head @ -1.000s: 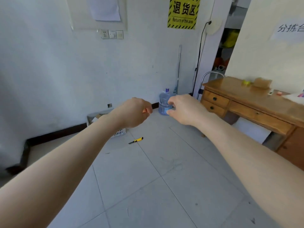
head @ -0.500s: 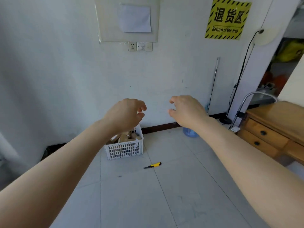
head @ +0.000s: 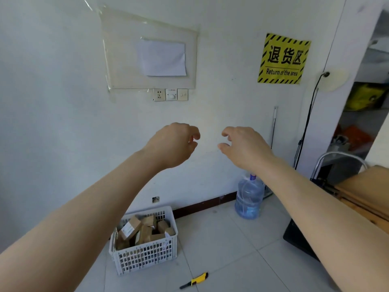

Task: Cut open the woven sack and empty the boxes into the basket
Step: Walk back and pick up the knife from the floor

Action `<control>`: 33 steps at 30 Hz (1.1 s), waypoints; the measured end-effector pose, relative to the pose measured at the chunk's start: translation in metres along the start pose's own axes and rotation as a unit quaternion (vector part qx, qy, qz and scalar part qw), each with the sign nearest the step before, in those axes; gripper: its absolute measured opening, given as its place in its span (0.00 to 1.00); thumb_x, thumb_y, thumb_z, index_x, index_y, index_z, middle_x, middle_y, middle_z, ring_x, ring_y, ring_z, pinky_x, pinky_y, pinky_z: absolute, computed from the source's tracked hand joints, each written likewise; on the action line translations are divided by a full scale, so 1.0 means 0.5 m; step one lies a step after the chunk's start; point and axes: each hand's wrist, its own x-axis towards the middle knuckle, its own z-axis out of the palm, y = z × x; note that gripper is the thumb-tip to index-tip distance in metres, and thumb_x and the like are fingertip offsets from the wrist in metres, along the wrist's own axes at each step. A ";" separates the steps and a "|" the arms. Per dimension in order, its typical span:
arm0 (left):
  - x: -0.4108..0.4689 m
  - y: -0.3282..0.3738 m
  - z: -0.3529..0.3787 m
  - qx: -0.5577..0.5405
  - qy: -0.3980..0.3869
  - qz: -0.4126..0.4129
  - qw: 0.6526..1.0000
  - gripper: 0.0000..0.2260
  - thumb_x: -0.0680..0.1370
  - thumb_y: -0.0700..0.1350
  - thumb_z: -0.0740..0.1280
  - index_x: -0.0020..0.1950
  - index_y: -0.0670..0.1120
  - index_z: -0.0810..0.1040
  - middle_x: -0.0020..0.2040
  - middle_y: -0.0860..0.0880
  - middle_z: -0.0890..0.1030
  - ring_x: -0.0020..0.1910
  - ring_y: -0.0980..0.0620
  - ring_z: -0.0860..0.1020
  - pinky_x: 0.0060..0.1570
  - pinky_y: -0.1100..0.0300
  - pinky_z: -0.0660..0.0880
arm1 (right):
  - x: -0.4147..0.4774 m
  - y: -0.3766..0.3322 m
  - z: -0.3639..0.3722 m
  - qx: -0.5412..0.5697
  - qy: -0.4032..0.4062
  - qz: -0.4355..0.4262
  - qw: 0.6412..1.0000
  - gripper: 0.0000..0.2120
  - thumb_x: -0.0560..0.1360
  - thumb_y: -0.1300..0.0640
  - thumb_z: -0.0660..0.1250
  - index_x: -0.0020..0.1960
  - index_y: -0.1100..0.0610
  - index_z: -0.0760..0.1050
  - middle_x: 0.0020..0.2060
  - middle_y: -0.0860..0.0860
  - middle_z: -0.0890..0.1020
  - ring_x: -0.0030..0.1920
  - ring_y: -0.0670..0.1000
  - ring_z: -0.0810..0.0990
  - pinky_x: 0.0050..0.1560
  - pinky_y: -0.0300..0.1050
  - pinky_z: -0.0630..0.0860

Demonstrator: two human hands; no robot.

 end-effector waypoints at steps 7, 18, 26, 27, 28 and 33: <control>0.187 -0.128 0.177 -0.006 0.009 -0.007 1.000 0.12 0.79 0.44 0.61 0.60 0.46 0.77 0.55 0.47 0.80 0.54 0.47 0.77 0.53 0.52 0.74 | 0.222 0.084 0.188 0.017 -0.012 -0.007 1.000 0.20 0.79 0.53 0.60 0.68 0.59 0.69 0.59 0.57 0.78 0.59 0.57 0.76 0.57 0.50 0.74; 0.395 -0.373 0.578 -0.067 -0.087 -0.101 0.989 0.12 0.78 0.43 0.61 0.60 0.44 0.77 0.52 0.47 0.80 0.49 0.46 0.77 0.50 0.56 0.72 | 0.497 0.211 0.655 0.044 -0.177 -0.012 0.983 0.16 0.79 0.56 0.58 0.64 0.61 0.71 0.57 0.58 0.78 0.56 0.59 0.76 0.55 0.50 0.74; 0.333 -0.519 1.044 -0.111 -0.239 -0.119 0.957 0.13 0.78 0.42 0.60 0.61 0.44 0.76 0.56 0.45 0.79 0.54 0.45 0.77 0.52 0.56 0.72 | 0.413 0.326 1.155 0.031 -0.321 0.046 0.945 0.18 0.79 0.55 0.59 0.66 0.62 0.70 0.63 0.60 0.74 0.62 0.61 0.73 0.60 0.53 0.72; 0.311 -0.532 1.108 -0.115 -0.257 -0.114 0.953 0.13 0.78 0.42 0.60 0.61 0.44 0.76 0.56 0.45 0.79 0.54 0.45 0.76 0.53 0.56 0.72 | 0.383 0.342 1.224 0.029 -0.338 0.053 0.939 0.18 0.79 0.55 0.58 0.67 0.61 0.69 0.63 0.59 0.74 0.62 0.60 0.73 0.61 0.53 0.71; 0.286 -0.543 1.170 -0.119 -0.272 -0.110 0.948 0.13 0.78 0.42 0.59 0.61 0.44 0.75 0.56 0.45 0.79 0.54 0.45 0.76 0.53 0.56 0.72 | 0.351 0.357 1.292 0.026 -0.353 0.054 0.934 0.18 0.80 0.56 0.58 0.67 0.61 0.69 0.63 0.59 0.74 0.62 0.60 0.73 0.60 0.52 0.71; 0.130 -0.594 1.472 -0.124 -0.328 -0.093 0.932 0.13 0.79 0.43 0.60 0.63 0.45 0.74 0.56 0.46 0.78 0.53 0.46 0.76 0.52 0.56 0.73 | 0.173 0.423 1.623 0.014 -0.420 0.061 0.905 0.17 0.80 0.56 0.56 0.67 0.60 0.68 0.62 0.58 0.74 0.62 0.59 0.72 0.59 0.50 0.69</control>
